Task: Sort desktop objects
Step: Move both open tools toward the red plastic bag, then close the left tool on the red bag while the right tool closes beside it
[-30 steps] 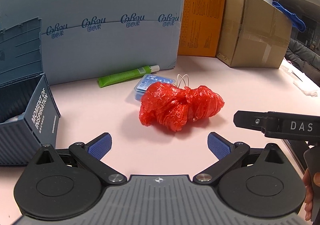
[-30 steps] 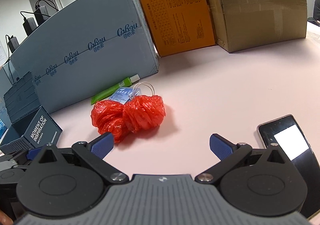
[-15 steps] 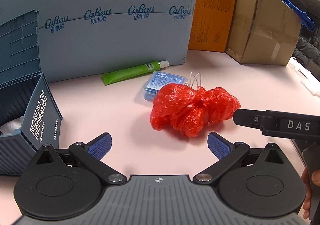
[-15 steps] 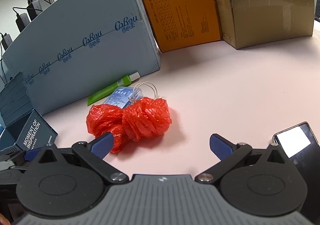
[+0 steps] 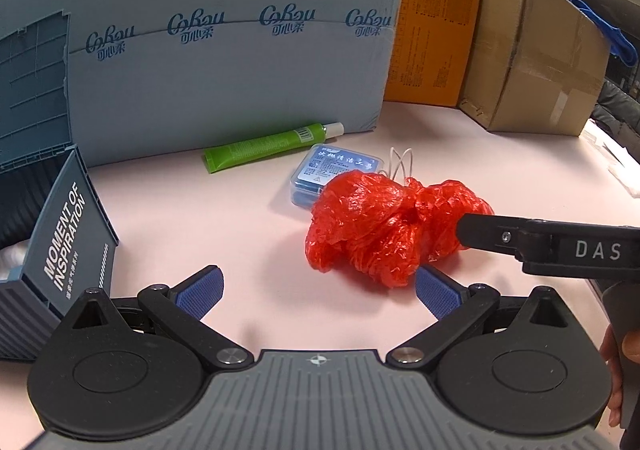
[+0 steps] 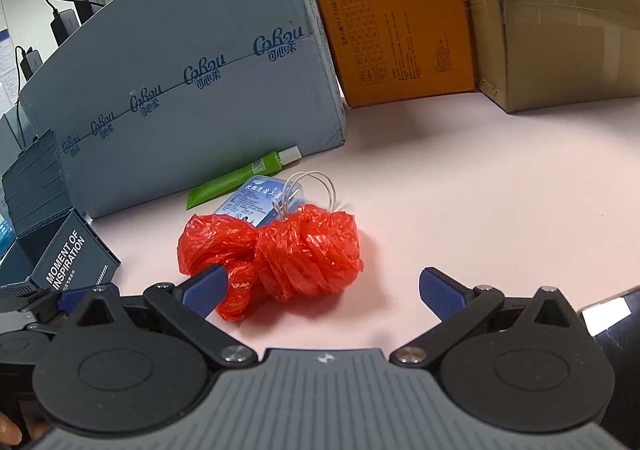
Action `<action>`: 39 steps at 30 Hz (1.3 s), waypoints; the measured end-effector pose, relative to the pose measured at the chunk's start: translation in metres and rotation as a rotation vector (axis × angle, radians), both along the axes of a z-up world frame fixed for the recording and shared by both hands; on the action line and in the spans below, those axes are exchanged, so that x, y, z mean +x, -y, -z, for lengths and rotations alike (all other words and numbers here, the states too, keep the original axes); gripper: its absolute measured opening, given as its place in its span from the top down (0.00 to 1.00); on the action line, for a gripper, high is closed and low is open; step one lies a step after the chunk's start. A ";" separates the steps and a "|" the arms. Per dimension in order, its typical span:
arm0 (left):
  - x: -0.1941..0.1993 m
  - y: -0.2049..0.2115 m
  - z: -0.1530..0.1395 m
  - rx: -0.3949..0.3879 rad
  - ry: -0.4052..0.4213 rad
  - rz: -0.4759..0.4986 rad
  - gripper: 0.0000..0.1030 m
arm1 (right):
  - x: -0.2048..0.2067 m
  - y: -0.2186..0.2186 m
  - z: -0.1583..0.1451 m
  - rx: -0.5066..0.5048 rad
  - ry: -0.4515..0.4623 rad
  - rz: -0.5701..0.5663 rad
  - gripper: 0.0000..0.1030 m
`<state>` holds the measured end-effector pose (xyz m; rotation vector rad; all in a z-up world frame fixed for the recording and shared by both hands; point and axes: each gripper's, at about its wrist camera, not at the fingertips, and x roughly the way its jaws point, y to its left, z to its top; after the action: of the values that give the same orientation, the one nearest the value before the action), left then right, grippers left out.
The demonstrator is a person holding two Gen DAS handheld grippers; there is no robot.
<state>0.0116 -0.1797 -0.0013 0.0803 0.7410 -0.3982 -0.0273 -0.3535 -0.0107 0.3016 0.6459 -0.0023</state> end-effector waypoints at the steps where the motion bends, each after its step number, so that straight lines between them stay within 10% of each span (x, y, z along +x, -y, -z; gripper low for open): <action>1: 0.001 0.001 0.000 0.002 0.003 0.000 0.01 | 0.001 0.000 0.000 -0.002 0.001 -0.004 0.00; 39: 0.011 0.015 0.011 -0.002 0.047 0.090 0.01 | 0.013 0.001 0.006 -0.021 0.030 -0.039 0.00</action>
<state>0.0229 -0.1943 -0.0121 0.1211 0.6922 -0.4810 -0.0140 -0.3548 -0.0164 0.2681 0.6211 0.0322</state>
